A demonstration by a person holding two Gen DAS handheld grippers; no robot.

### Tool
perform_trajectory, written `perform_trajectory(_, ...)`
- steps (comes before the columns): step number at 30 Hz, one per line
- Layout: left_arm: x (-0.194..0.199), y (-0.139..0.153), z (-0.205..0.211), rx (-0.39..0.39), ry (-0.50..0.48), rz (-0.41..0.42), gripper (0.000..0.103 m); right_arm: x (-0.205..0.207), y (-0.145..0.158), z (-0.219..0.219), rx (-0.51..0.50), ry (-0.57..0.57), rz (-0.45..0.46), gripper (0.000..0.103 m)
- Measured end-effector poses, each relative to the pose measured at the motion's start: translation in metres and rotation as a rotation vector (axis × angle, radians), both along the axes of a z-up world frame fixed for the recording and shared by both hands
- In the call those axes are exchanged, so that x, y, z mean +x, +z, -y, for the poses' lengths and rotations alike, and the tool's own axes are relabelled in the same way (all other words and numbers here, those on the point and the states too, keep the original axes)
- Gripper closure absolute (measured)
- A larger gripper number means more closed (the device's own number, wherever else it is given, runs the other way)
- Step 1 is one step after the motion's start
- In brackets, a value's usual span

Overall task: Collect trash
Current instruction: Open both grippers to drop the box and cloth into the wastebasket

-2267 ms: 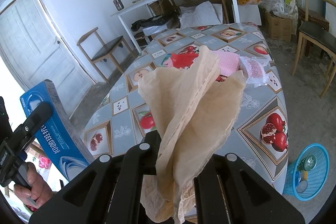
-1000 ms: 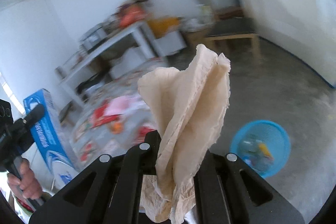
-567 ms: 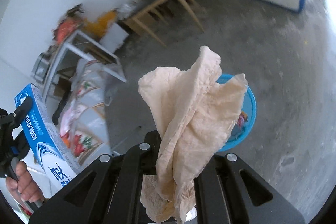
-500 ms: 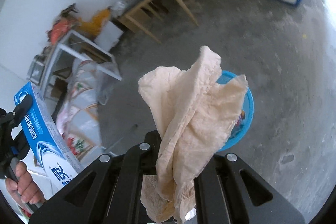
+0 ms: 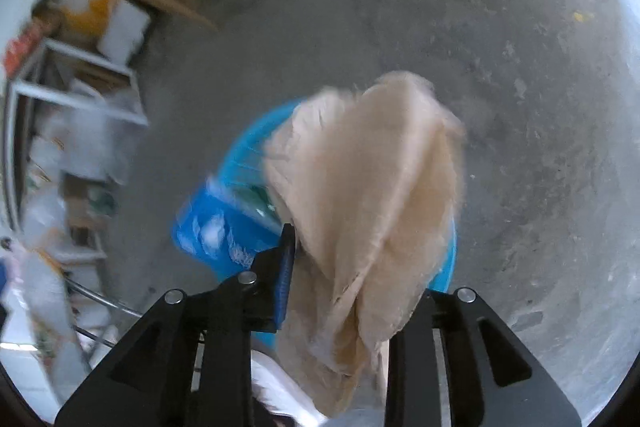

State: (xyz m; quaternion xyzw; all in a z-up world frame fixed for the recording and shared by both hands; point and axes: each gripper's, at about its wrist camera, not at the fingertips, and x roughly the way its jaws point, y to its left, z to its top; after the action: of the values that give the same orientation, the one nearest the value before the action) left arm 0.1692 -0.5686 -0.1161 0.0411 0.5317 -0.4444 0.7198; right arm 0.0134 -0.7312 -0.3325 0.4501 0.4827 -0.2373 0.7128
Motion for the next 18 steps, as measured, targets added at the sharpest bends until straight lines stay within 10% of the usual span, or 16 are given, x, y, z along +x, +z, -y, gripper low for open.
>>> perform_trajectory(8, -0.016, 0.037, -0.056, -0.058, 0.01, 0.026, 0.033, 0.012, 0.004, -0.02, -0.141, 0.122, -0.042, 0.041)
perform_trajectory(18, -0.045, 0.101, -0.139, -0.135, 0.027, 0.183, 0.022, -0.034, 0.046, -0.012, -0.205, -0.082, 0.084, 0.053)
